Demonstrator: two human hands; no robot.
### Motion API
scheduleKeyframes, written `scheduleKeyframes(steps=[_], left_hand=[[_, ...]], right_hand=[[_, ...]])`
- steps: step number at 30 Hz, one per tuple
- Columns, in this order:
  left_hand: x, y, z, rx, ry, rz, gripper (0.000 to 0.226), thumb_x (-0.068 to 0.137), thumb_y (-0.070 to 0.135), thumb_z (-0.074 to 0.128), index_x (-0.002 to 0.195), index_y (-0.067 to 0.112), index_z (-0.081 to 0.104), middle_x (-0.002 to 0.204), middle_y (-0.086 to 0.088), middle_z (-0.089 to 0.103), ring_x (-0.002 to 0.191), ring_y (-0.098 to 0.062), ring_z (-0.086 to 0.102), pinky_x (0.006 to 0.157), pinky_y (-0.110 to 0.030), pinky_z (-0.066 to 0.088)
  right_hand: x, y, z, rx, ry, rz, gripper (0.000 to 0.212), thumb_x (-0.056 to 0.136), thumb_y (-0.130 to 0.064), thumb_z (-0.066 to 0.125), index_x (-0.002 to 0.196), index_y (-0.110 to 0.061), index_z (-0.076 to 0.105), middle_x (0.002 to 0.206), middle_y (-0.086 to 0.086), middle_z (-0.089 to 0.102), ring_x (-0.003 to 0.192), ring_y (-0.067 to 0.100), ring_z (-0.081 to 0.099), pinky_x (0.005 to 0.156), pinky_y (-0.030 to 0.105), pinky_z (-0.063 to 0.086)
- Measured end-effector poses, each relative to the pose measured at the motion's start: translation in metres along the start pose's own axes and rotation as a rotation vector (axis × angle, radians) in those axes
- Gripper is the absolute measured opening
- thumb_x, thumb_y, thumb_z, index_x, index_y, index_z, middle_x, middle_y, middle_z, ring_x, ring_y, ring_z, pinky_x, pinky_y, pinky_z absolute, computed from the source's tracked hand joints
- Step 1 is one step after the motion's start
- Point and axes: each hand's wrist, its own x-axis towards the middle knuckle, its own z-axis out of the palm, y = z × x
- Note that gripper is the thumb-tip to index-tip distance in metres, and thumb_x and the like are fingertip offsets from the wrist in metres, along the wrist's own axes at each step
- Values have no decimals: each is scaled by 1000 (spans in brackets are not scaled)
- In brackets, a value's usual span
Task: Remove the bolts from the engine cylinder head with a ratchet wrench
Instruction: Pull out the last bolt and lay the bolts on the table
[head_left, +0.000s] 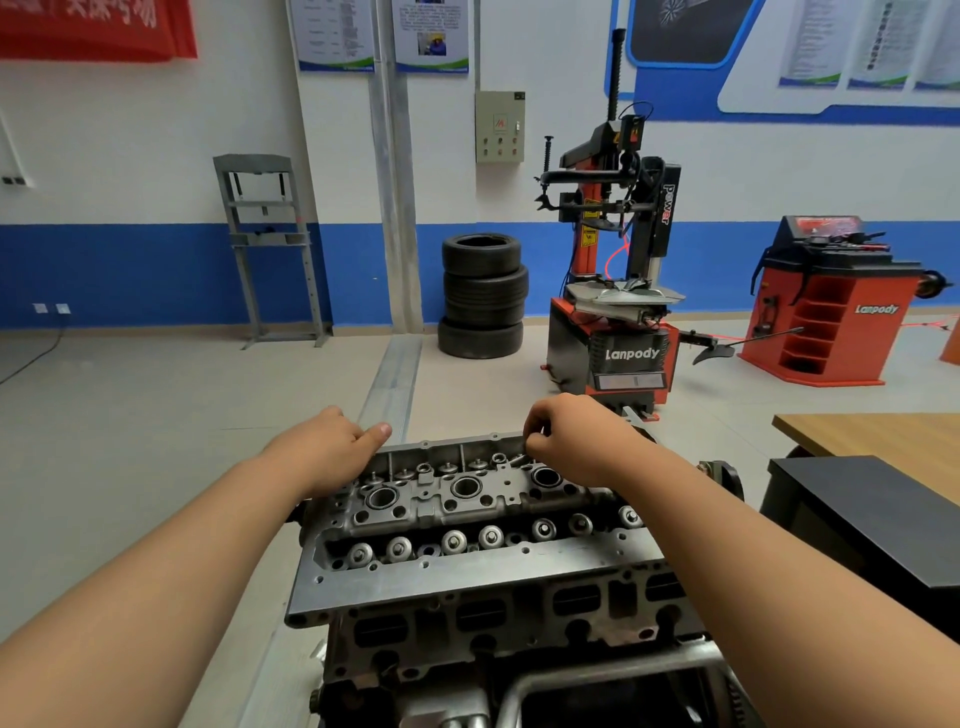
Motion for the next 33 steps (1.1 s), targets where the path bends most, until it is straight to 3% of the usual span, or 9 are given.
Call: scheduleKeyframes(steps=[4, 9, 13, 15, 22, 25, 27, 30, 33], left_hand=[[1, 6, 2, 56, -120, -8, 74, 97, 61, 21, 118, 4, 63, 138, -13, 38, 118, -32, 51, 99, -40, 41], [3, -2, -12, -78, -30, -59, 68, 98, 59, 21, 121, 10, 62, 141, -15, 40, 120, -33, 50, 98, -39, 40], [1, -10, -14, -130, -86, 0, 41, 85, 57, 59, 77, 17, 56, 87, -3, 62, 72, -16, 54, 60, -29, 39], [-1, -12, -7, -251, -89, -15, 35, 80, 44, 71, 73, 17, 50, 73, 0, 58, 65, -15, 51, 56, -29, 36], [-1, 14, -20, -1154, 506, -119, 31, 91, 36, 59, 70, 14, 52, 66, 0, 47, 65, -21, 43, 58, -29, 34], [-2, 41, -36, -871, 307, 72, 17, 90, 35, 63, 80, 20, 62, 75, 6, 58, 68, -11, 53, 60, -27, 39], [-3, 58, -34, -434, 3, 156, 10, 89, 28, 61, 88, 21, 69, 84, 8, 65, 77, -9, 59, 69, -27, 45], [-4, 72, -19, -42, -236, 99, 24, 83, 24, 53, 95, 11, 69, 100, -5, 69, 88, -22, 63, 79, -29, 51], [-1, 73, -15, -50, -274, 39, 19, 83, 29, 51, 84, 12, 60, 101, -13, 67, 86, -27, 61, 69, -27, 43]], right_hand=[[1, 0, 0, 0, -4, -1, 19, 88, -24, 52, 100, -20, 66, 92, -2, 67, 79, 14, 61, 76, 37, 56], [1, 1, 0, -1, -8, -6, 18, 88, -24, 52, 99, -20, 66, 92, -3, 67, 79, 14, 61, 74, 35, 56], [1, 1, 0, -4, -6, -6, 16, 87, -23, 52, 96, -22, 65, 90, -4, 66, 77, 12, 60, 72, 33, 55], [1, 2, 0, 4, 5, -11, 14, 87, -24, 53, 94, -23, 65, 90, -5, 65, 76, 11, 60, 72, 33, 55], [9, 12, -23, 227, 219, -1, 14, 85, -19, 61, 98, -23, 64, 86, -5, 64, 67, 11, 62, 62, 27, 56], [18, 22, -54, 624, 293, 32, 12, 84, -11, 60, 88, -20, 67, 74, 2, 64, 47, 8, 54, 43, 21, 46], [23, 23, -53, 762, 58, 73, 16, 84, -7, 58, 90, -16, 70, 67, 6, 59, 46, 11, 48, 42, 22, 40], [37, 12, -25, 470, -315, 173, 16, 82, -14, 59, 91, -9, 71, 65, 6, 60, 55, 18, 50, 51, 29, 42], [48, -1, -4, 244, -473, 255, 15, 77, -20, 60, 71, -7, 63, 51, 5, 51, 45, 20, 43, 48, 24, 36]])
